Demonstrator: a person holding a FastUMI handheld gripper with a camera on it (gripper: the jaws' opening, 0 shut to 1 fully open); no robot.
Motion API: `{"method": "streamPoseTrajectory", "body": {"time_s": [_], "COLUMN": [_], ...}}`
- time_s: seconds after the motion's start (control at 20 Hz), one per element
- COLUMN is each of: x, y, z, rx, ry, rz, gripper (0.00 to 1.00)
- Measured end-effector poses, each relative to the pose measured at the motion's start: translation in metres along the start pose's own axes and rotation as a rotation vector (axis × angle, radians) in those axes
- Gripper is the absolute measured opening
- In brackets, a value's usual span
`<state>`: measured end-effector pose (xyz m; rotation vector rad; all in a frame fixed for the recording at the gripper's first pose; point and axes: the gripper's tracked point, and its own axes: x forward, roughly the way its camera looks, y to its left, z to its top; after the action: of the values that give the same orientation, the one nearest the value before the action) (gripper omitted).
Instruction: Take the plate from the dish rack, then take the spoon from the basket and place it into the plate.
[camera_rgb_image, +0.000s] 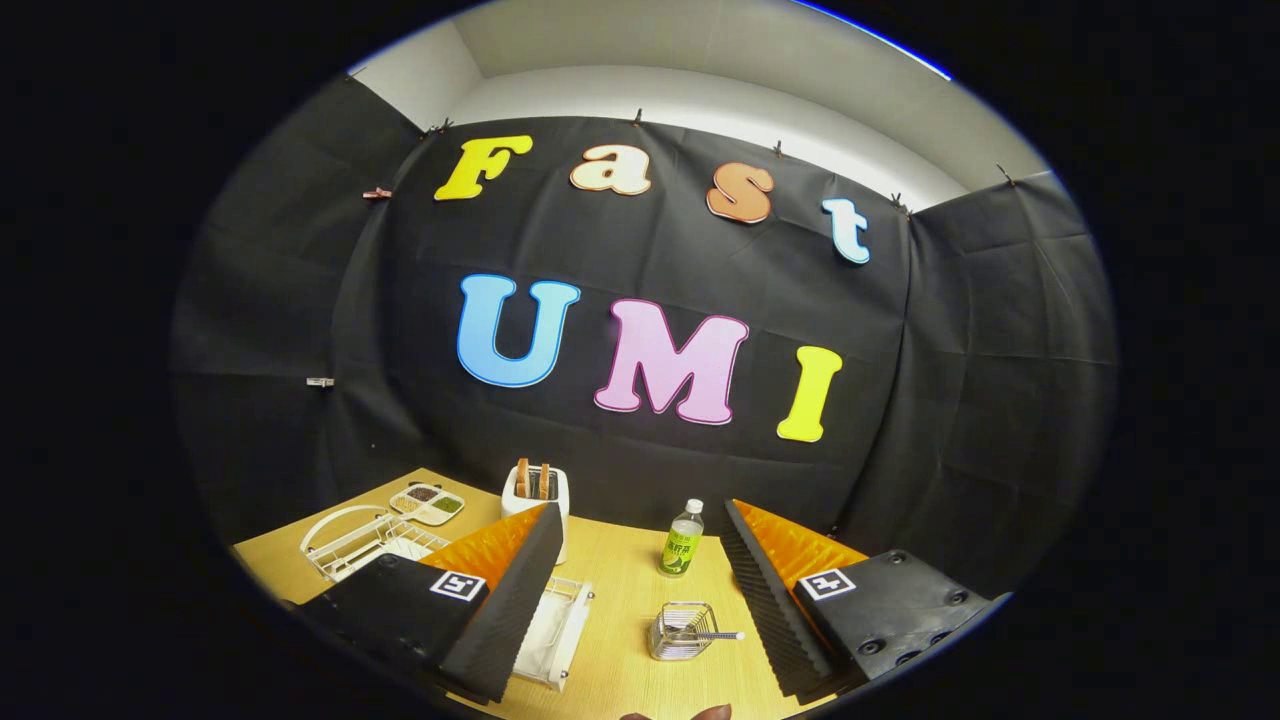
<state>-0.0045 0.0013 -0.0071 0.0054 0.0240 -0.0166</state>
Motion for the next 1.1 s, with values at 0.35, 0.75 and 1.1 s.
{"method": "streamPoseTrajectory", "body": {"time_s": [0.35, 0.75, 1.1], "x": [0.003, 0.032, 0.078], "y": [0.004, 0.052, 0.111], "z": [0.001, -0.031, -0.105], "rx": [-0.009, 0.026, 0.092], "ry": [0.003, 0.178, 0.519], "rz": [-0.001, 0.109, 0.192], "gripper": [0.97, 0.97, 0.95]}}
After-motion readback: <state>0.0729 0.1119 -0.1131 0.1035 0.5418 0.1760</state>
